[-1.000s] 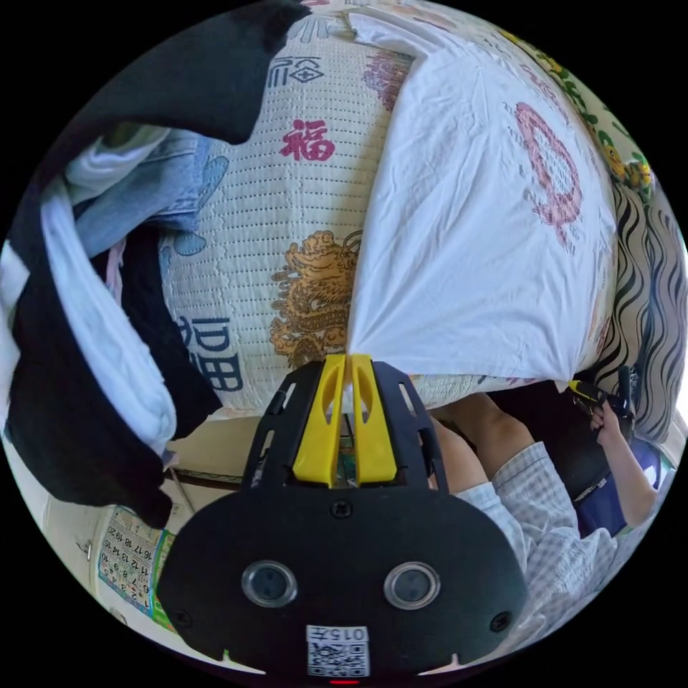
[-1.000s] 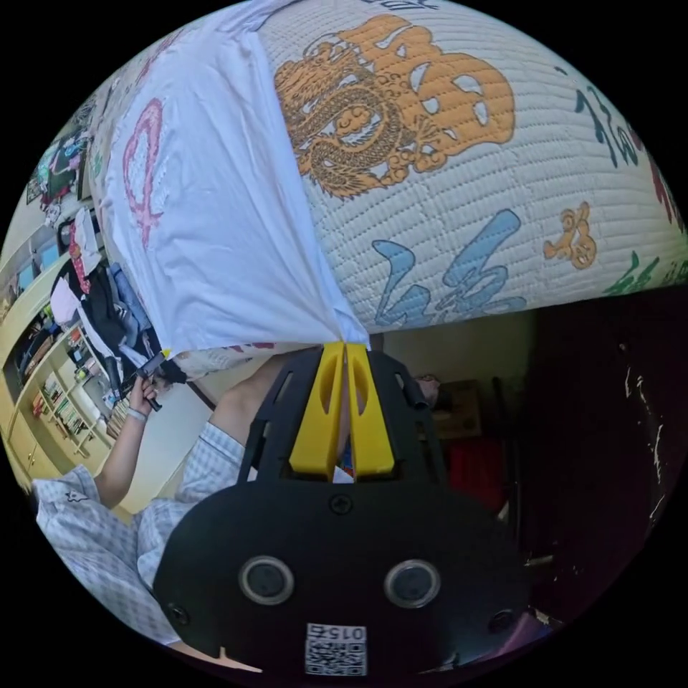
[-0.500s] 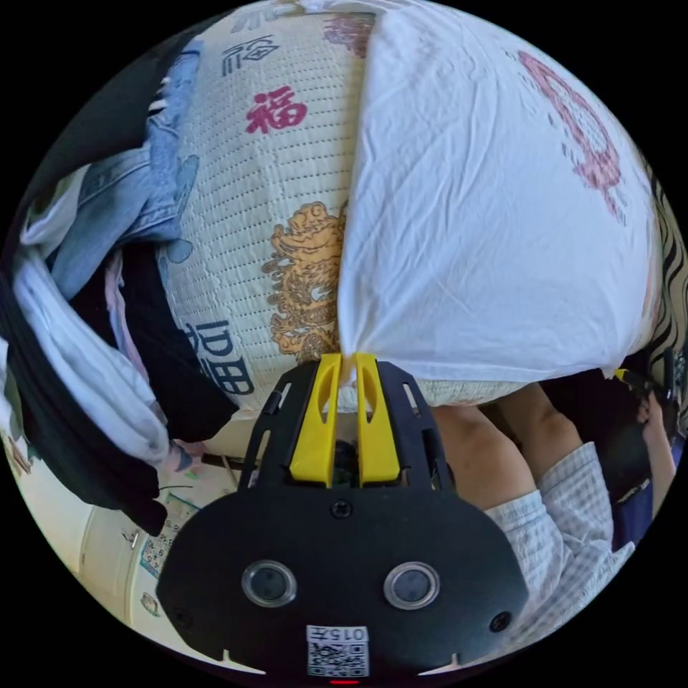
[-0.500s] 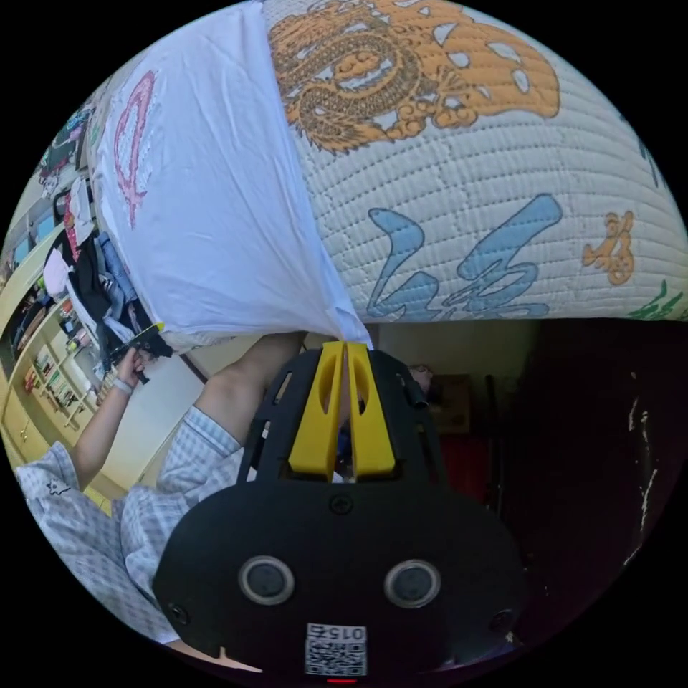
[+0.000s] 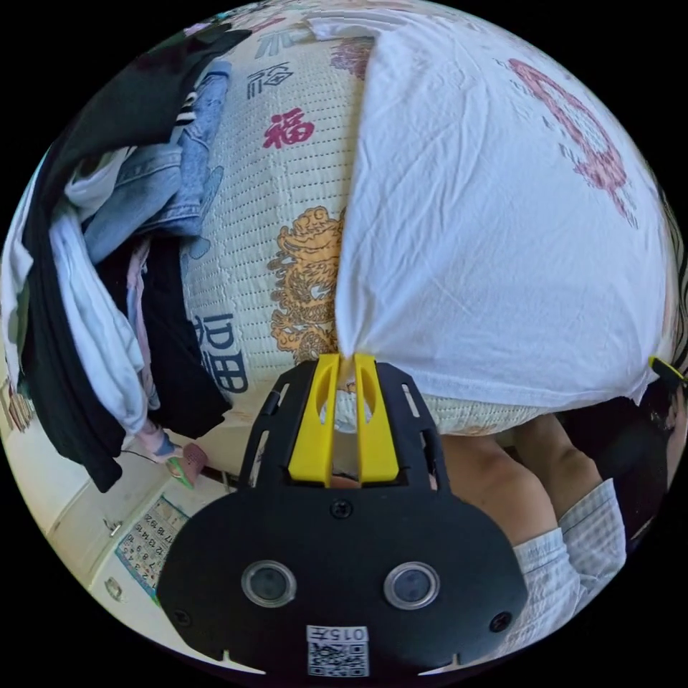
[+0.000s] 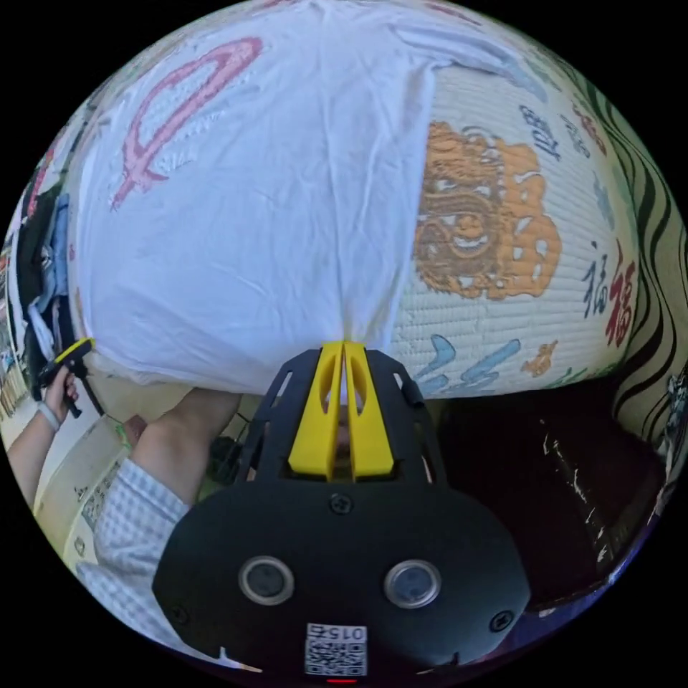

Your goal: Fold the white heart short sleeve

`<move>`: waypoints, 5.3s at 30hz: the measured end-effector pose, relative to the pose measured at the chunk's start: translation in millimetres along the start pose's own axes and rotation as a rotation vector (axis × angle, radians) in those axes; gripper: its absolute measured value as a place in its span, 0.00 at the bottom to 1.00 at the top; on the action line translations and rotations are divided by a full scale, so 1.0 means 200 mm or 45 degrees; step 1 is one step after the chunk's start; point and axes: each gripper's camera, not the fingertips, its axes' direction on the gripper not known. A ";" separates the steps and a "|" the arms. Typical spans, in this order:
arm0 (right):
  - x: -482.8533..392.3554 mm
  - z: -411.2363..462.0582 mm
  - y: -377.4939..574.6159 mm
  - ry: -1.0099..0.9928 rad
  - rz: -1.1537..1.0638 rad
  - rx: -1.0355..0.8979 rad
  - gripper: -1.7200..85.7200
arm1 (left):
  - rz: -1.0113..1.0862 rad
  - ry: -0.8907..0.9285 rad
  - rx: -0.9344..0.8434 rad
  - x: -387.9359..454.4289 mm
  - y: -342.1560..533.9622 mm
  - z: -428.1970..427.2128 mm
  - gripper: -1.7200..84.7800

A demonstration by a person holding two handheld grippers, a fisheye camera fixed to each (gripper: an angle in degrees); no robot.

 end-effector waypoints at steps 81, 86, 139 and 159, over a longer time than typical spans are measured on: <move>1.22 -1.51 0.02 -1.241 0.429 0.630 0.02 | 1.571 0.505 0.259 3.47 -2.35 -1.16 0.01; 1.11 -1.61 0.12 -1.202 0.292 0.754 0.02 | 1.582 0.617 0.342 3.29 -2.33 -1.31 0.01; 0.13 -0.88 -1.43 -0.701 -0.010 0.416 0.01 | 0.970 0.612 0.511 1.71 -2.08 -1.45 0.07; -1.20 -1.11 -2.33 -0.636 -0.734 0.445 0.03 | -0.520 0.630 0.699 -0.74 -0.95 -1.17 0.11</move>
